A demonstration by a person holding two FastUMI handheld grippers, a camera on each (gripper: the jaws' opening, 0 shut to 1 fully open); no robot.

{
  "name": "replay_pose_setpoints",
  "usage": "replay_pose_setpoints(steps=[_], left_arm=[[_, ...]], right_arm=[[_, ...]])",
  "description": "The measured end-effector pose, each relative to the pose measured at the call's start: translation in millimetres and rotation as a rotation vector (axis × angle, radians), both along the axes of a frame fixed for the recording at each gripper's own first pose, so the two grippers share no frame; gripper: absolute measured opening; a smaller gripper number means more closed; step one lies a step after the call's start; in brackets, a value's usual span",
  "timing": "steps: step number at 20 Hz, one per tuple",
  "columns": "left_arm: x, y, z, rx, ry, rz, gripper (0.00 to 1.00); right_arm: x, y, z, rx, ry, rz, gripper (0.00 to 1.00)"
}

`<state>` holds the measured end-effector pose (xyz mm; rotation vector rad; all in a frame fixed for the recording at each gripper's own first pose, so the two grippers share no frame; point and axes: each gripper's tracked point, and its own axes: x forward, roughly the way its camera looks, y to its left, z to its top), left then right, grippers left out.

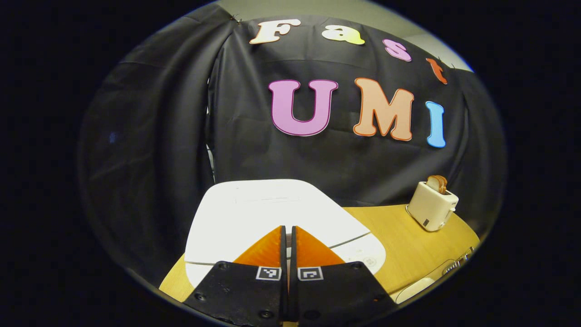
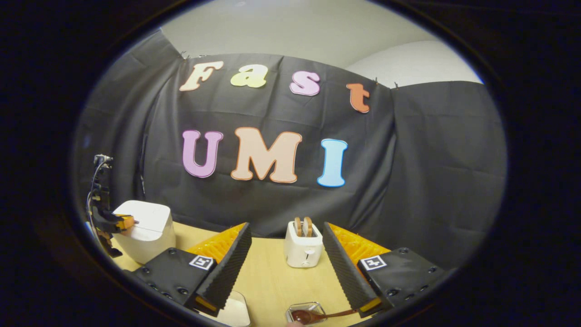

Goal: Close the left gripper, press the button to open the rice cooker; take a wooden spoon from the chopstick holder with the right hand, scoop a spoonful of rice and pour it into the rice cooker, then put the wooden spoon back into the chopstick holder.

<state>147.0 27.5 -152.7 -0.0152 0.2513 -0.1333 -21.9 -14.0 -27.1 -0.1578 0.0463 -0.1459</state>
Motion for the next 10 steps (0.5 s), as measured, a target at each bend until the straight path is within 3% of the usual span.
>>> replay_pose_setpoints(steps=[3,10], left_arm=[[9.6,-0.1,45.8,0.025,-0.131,0.013,0.00],[-7.6,-9.8,114.0,0.020,-0.260,0.022,0.00]], right_arm=[[-1.1,-6.0,3.4,0.016,-0.007,0.003,0.97],[-0.8,-22.2,8.9,0.035,-0.030,0.015,0.96]])
